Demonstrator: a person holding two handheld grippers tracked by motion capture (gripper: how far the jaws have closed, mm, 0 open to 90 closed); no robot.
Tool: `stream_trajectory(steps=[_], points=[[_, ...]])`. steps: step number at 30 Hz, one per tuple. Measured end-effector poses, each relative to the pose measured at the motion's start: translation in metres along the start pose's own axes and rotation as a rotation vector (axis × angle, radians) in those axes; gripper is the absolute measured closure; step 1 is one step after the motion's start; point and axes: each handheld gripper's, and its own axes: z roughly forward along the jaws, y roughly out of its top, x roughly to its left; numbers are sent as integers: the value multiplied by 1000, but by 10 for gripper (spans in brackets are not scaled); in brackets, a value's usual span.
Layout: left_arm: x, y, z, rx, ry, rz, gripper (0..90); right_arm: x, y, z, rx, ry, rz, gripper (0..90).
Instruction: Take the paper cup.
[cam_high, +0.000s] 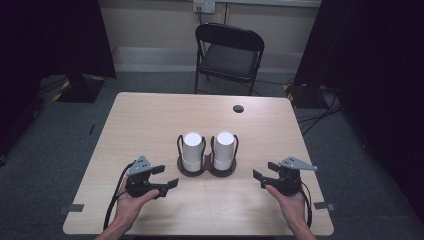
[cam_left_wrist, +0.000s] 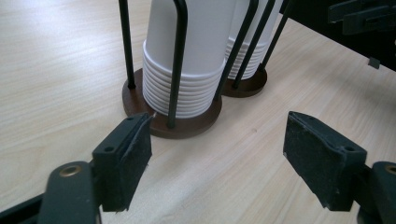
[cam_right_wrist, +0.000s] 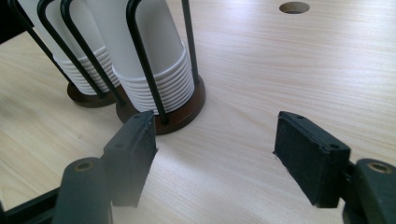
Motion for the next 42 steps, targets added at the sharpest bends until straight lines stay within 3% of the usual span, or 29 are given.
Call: stream_trajectory(steps=[3, 6, 9, 20, 31, 35, 42], points=[[0, 1, 1, 2, 13, -1, 212, 0, 0, 0, -4, -11, -12, 304], [-1, 2, 1, 4, 16, 16, 213, 3, 1, 1, -17, 10, -10, 316], [-2, 2, 2, 7, -1, 15, 221, 5, 4, 4, 2, 14, -42, 317], [-8, 1, 5, 24, -10, 44, 229, 13, 16, 2, -33, 85, -43, 318], [-11, 0, 4, 29, 14, 60, 262, 28, 46, 3, -71, 126, -95, 334], [-13, 0, 3, 21, 9, 72, 261, 27, 49, 3, -102, 146, -86, 334], [-11, 2, 2, 13, 5, 53, 242, 30, 63, 2, -112, 162, -121, 346]])
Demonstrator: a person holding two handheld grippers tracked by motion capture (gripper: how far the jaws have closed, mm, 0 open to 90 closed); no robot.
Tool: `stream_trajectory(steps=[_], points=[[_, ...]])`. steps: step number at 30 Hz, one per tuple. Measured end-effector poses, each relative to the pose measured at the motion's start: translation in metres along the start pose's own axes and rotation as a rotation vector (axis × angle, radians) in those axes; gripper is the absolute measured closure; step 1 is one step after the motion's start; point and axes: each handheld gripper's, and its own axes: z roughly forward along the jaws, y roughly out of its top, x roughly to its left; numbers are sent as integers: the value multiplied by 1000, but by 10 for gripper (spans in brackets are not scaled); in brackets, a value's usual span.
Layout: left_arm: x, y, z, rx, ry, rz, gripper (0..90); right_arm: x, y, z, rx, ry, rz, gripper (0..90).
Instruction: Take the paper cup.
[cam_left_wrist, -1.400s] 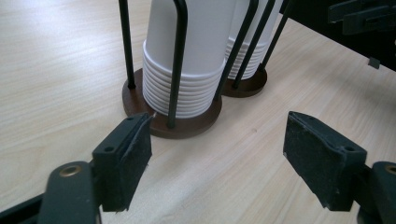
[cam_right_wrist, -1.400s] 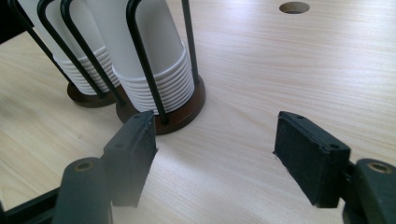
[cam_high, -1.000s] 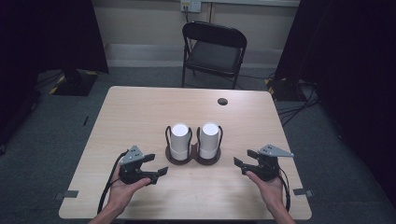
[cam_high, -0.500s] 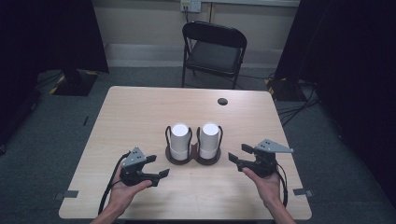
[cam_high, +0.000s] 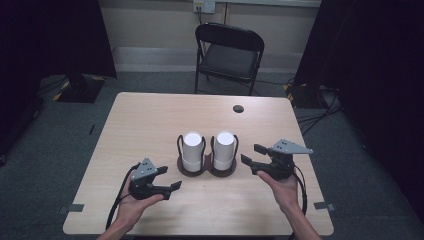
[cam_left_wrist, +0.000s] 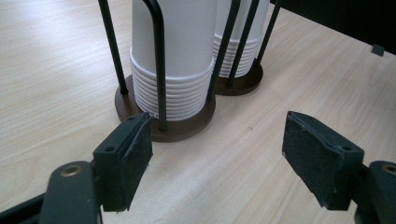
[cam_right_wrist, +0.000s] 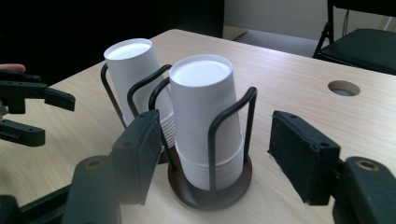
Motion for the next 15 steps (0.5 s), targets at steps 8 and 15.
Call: stream_trajectory(steps=[8, 15], points=[[0, -1, 0, 1, -5, -1, 237, 4, 17, 11, -7, 21, -37, 348], [2, -1, 0, 4, -1, -2, 237, 7, 31, 29, -3, 45, -72, 337]])
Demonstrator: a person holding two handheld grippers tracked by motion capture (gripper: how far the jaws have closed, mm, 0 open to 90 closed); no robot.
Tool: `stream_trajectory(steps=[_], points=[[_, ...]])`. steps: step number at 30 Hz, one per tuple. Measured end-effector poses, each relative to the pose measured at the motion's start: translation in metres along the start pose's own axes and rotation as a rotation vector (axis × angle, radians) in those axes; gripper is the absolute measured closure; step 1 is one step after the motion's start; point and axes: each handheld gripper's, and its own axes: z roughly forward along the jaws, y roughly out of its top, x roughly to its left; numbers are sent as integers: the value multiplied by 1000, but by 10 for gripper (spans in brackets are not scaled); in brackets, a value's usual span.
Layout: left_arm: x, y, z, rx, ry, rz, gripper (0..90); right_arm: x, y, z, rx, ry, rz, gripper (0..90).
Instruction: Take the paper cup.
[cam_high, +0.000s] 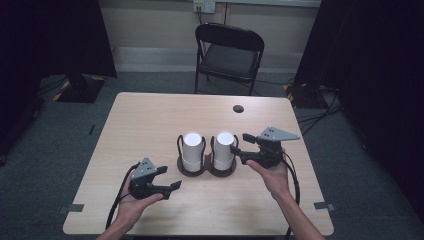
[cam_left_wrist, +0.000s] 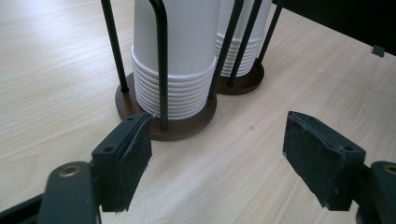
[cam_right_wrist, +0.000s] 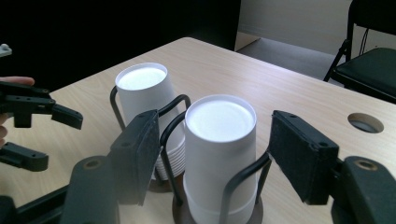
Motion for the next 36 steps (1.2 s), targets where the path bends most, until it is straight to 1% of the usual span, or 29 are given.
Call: stream_trajectory(steps=[3, 6, 8, 11, 14, 19, 23, 25, 27, 29, 33, 36], points=[[0, 0, 0, -2, 0, 0, 237, -1, 2, 7, 1, 0, 3, 320], [-1, 1, -1, -7, -2, 1, 237, -2, 1, 13, 1, 11, 4, 333], [-1, 1, -1, -3, -1, 12, 237, -2, 0, 18, 11, 14, -1, 326], [-2, 0, -1, 1, -2, 17, 237, -4, 2, 23, 10, 14, -1, 311], [-2, 0, 0, 1, -4, 11, 237, -6, 6, 29, 8, 9, -8, 308], [-1, 0, 0, 2, -1, 10, 237, -9, 10, 42, 16, 19, -15, 292], [-2, 0, 0, 4, -1, 17, 237, -10, 6, 50, 19, 22, -18, 289], [-1, 0, 0, 2, -3, 18, 237, -10, 4, 54, 29, 14, -20, 284], [-1, 0, 0, 3, -4, 16, 237, -12, 2, 55, 17, 13, -12, 284], [-1, 0, -1, 2, -4, 17, 237, -13, 1, 56, 16, 3, -21, 284], [-2, 0, 0, 3, -6, 17, 237, -14, -2, 59, 19, 23, -17, 278], [-2, 0, 1, 6, -7, 14, 237, -13, -4, 61, 31, 24, -20, 278]])
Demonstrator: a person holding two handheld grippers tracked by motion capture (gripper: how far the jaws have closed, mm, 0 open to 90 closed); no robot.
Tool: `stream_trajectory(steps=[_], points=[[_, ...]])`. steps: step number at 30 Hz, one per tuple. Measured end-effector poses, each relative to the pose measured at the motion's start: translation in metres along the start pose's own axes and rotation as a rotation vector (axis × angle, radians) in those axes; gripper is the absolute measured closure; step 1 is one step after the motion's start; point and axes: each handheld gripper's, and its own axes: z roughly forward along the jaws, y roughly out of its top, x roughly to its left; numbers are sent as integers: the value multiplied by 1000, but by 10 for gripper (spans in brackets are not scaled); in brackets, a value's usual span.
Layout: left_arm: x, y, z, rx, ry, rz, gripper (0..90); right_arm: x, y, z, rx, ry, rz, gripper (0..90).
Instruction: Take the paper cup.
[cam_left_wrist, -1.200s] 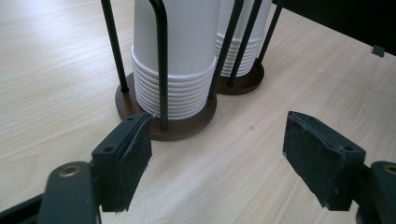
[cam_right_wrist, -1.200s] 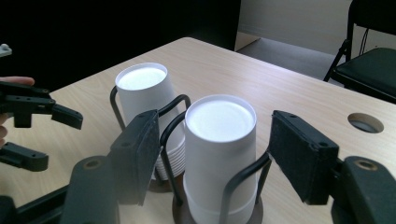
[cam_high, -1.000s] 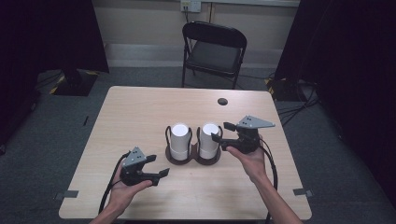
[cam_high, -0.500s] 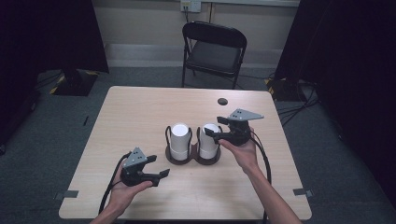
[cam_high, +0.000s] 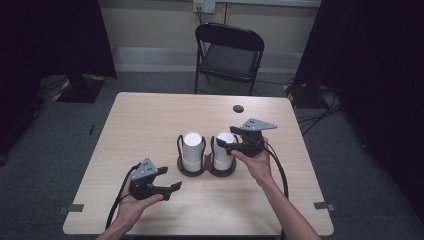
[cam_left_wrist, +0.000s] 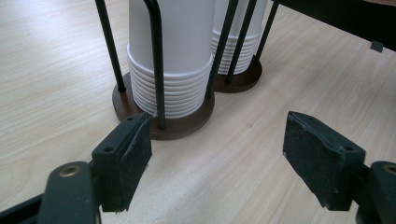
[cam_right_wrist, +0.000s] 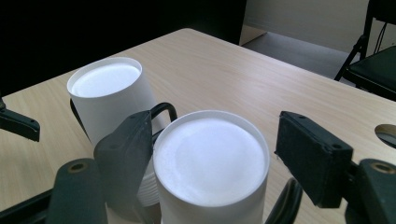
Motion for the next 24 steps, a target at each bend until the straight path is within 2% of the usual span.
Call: stream_trajectory(steps=[13, 24], points=[[1, -1, 1, 3, 2, 0, 236, 3, -5, 10, 33, 11, -23, 301], [1, -1, 2, 7, 2, -3, 235, 4, -6, 13, 65, -11, -45, 327]])
